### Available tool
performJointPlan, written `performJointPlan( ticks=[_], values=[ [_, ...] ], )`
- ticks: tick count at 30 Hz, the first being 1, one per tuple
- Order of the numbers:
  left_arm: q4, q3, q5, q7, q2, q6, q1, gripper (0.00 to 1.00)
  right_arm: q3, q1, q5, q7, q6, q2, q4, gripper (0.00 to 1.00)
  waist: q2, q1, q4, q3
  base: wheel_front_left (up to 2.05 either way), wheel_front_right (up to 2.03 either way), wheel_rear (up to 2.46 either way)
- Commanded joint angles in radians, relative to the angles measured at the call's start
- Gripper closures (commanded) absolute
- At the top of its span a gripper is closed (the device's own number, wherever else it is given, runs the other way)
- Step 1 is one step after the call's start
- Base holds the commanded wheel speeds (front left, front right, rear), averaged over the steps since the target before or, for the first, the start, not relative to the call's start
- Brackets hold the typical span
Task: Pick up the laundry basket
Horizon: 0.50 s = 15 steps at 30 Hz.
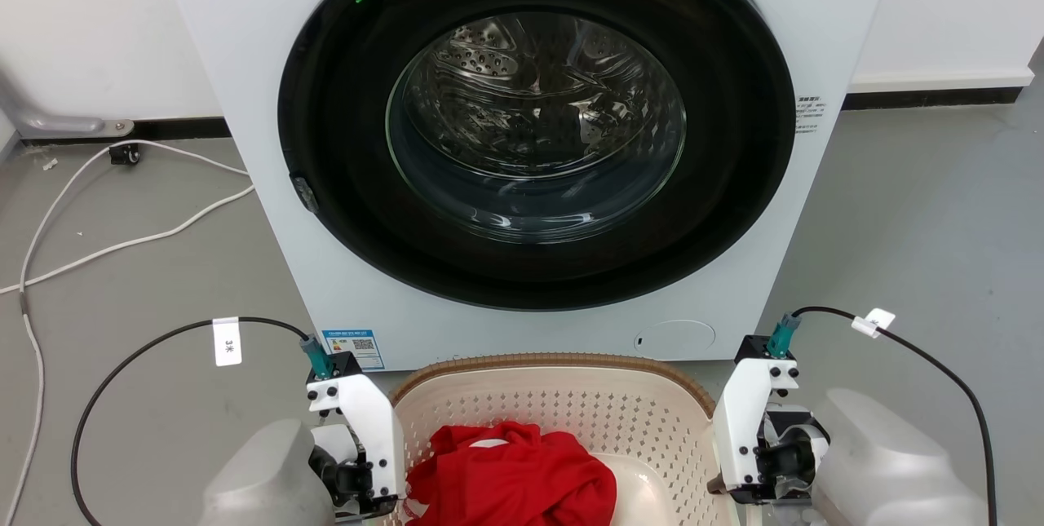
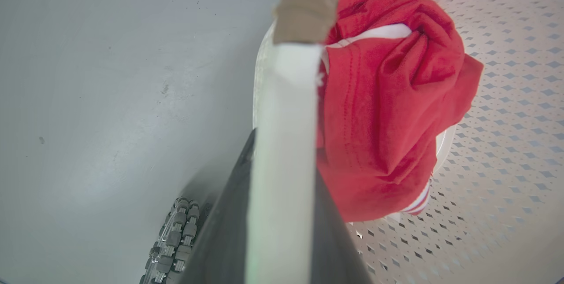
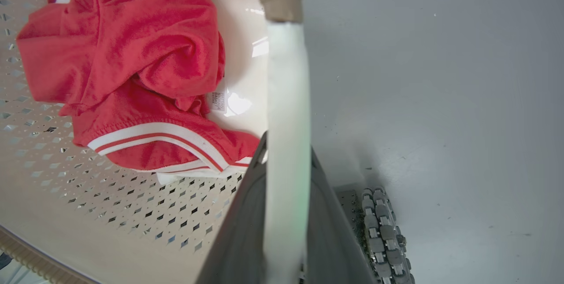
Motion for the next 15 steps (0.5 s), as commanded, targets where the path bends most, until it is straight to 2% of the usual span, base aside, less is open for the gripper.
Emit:
performJointPlan(
  ticks=[1, 15],
  values=[
    [-0.001, 0.001, -0.002, -0.003, 0.005, 0.0, 0.008, 1.0, 0.003, 0.014, 0.003, 0.005, 0.003, -0.005, 0.004, 1.0, 0.0, 0.0001, 0.0, 0.0, 0.0, 0.0, 0.0],
    [-0.001, -0.008, -0.015, 0.005, -0.004, -0.001, 0.01, 1.0, 0.007, 0.005, 0.014, -0.019, 0.003, -0.005, 0.007, 1.0, 0.0, 0.0001, 0.006, 0.0, 0.0, 0.0, 0.0]
  ],
)
